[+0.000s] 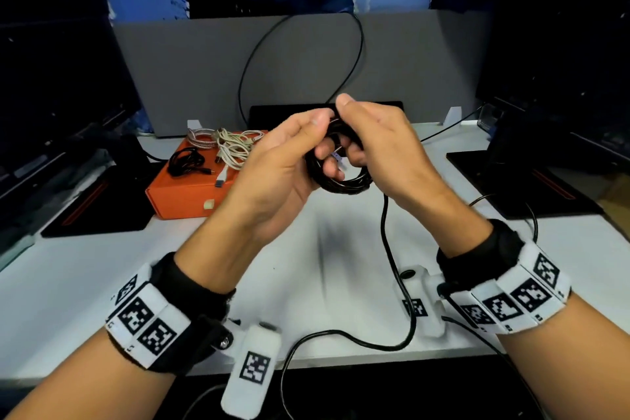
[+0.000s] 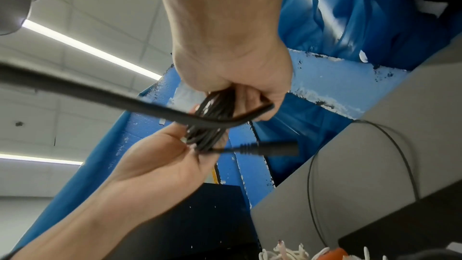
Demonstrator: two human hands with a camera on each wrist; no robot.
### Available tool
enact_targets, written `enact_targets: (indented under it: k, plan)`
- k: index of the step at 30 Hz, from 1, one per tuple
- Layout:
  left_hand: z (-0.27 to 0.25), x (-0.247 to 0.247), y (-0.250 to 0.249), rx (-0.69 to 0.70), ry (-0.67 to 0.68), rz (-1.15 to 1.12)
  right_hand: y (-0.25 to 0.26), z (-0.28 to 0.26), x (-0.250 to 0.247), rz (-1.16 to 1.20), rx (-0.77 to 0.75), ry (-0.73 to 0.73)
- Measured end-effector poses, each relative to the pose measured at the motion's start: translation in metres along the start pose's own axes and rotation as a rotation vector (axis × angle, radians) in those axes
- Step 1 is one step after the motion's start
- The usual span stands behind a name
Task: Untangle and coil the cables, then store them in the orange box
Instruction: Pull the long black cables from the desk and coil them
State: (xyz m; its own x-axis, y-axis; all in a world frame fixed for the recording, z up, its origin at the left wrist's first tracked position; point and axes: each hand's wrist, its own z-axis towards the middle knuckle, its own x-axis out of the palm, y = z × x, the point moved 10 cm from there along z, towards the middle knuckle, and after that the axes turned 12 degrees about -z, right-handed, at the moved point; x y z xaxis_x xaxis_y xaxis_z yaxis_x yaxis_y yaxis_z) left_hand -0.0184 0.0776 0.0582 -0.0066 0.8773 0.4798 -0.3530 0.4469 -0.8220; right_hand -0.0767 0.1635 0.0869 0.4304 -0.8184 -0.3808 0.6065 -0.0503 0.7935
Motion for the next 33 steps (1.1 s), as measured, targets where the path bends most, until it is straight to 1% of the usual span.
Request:
enact_targets:
  k: [3, 4, 6, 9, 11, 13, 18, 20, 22, 23, 25, 27, 29, 31, 33]
  plan:
    - [-0.005, 0.012, 0.013, -0.073, 0.026, -0.221, -0.008, 0.0, -0.005, -0.023, 0.033, -0.114]
    - [-0.006, 0.015, 0.015, -0.085, 0.047, -0.259, -0.01, 0.0, -0.004, -0.004, 0.042, -0.118]
    - [-0.007, 0.016, 0.01, -0.075, 0.074, -0.288, -0.012, -0.001, 0.005, 0.103, 0.074, -0.081]
    - [-0.004, 0.007, -0.005, -0.013, 0.034, -0.265, -0.009, -0.008, 0.019, 0.181, 0.098, -0.025]
    - [-0.004, 0.004, -0.01, 0.03, -0.014, -0.234, -0.004, -0.01, 0.022, 0.139, 0.041, -0.071]
    - [-0.005, 0.005, -0.008, 0.048, -0.032, -0.215, -0.004, -0.01, 0.019, 0.074, -0.002, -0.13]
    - [-0.004, 0.014, 0.002, -0.059, 0.041, -0.12, 0.004, -0.006, -0.005, -0.033, -0.06, -0.198]
    - [-0.005, 0.015, 0.001, -0.107, 0.067, -0.094, 0.007, -0.005, -0.003, 0.037, -0.055, -0.142]
    - [-0.009, 0.017, -0.005, -0.116, 0.102, -0.057, 0.01, -0.006, 0.004, 0.135, -0.045, -0.059]
    - [-0.01, 0.018, -0.009, -0.101, 0.114, -0.044, 0.011, -0.006, 0.007, 0.171, -0.039, -0.03]
    - [-0.013, 0.022, -0.016, -0.03, 0.098, -0.056, 0.011, -0.007, 0.01, 0.227, -0.006, -0.017]
    - [-0.015, 0.025, -0.018, 0.056, 0.034, -0.145, 0.006, -0.009, 0.014, 0.284, 0.059, -0.045]
    - [-0.017, 0.027, -0.016, 0.098, -0.011, -0.216, 0.002, -0.012, 0.015, 0.32, 0.105, -0.084]
    - [-0.015, 0.027, -0.012, 0.061, -0.035, -0.201, 0.0, -0.014, 0.016, 0.298, 0.114, -0.086]
    - [-0.014, 0.028, -0.008, -0.02, 0.007, -0.174, 0.0, -0.014, 0.016, 0.248, 0.116, -0.046]
